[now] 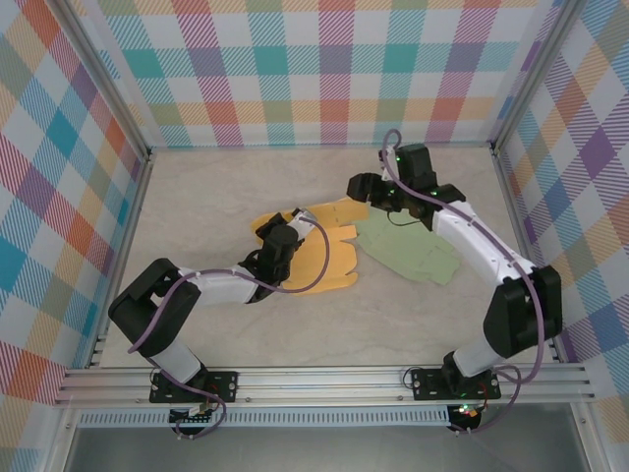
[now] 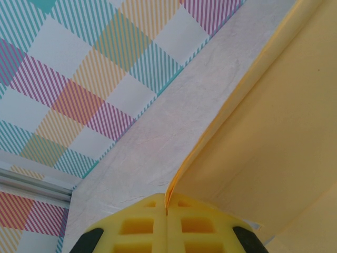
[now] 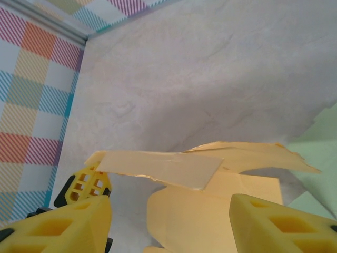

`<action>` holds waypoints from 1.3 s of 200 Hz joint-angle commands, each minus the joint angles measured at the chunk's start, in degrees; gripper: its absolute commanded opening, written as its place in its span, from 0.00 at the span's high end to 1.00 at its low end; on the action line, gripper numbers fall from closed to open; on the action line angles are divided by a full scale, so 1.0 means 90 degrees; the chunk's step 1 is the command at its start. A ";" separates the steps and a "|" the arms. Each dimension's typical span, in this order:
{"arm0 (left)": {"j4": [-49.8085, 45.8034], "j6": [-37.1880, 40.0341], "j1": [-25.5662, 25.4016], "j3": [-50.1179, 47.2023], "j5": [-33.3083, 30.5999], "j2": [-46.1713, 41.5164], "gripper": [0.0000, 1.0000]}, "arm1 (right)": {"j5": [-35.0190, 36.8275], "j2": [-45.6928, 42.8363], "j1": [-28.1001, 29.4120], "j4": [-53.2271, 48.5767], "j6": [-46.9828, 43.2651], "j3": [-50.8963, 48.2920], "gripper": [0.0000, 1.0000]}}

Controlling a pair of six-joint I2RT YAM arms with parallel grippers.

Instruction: Fold the paper box

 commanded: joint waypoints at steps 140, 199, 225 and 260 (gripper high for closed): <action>0.0148 -0.0191 -0.0115 0.0399 -0.0294 0.0260 1.00 | -0.0587 0.1272 0.0474 -0.0103 0.0021 0.0649 0.49; 0.0117 -0.0309 -0.0124 0.0406 -0.0233 0.0227 1.00 | -0.0572 0.1388 0.0611 0.0471 0.0394 0.0357 0.59; 0.0117 -0.0327 -0.0136 0.0360 -0.0203 0.0164 1.00 | -0.0616 0.1508 0.0608 0.0711 0.0505 0.0385 0.71; 0.0107 -0.0322 -0.0134 0.0363 -0.0328 0.0173 1.00 | -0.0632 0.1298 0.0608 0.0621 0.0372 0.0289 0.67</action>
